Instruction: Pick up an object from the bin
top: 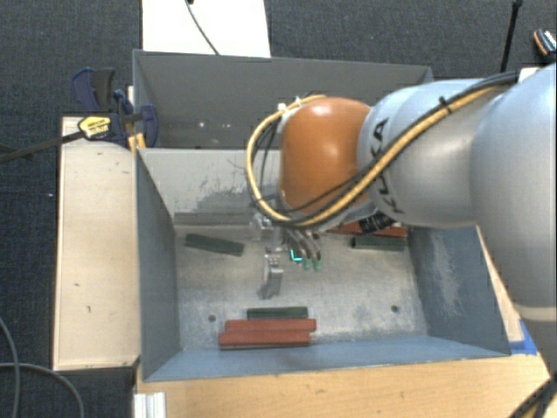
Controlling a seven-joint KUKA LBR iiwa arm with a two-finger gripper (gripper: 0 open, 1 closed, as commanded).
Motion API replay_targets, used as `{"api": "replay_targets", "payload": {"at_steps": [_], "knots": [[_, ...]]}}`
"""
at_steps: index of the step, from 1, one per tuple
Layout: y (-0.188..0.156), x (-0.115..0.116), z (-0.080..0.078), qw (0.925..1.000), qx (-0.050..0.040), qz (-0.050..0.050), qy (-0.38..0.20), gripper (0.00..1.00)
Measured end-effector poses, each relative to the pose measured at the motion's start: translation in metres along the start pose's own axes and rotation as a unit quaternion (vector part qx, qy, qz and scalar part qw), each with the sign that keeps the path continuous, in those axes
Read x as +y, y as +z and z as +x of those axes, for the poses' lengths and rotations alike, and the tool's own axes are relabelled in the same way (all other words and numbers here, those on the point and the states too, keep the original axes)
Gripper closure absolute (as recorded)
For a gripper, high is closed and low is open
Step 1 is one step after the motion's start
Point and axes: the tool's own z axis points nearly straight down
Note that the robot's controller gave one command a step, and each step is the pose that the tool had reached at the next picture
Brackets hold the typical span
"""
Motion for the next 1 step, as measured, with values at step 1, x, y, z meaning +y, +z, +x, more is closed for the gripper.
{"api": "replay_targets", "payload": {"at_steps": [1], "knots": [[0.0795,-0.0200,0.0633,1.0000,0.0015,0.001,0.006,0.00]]}}
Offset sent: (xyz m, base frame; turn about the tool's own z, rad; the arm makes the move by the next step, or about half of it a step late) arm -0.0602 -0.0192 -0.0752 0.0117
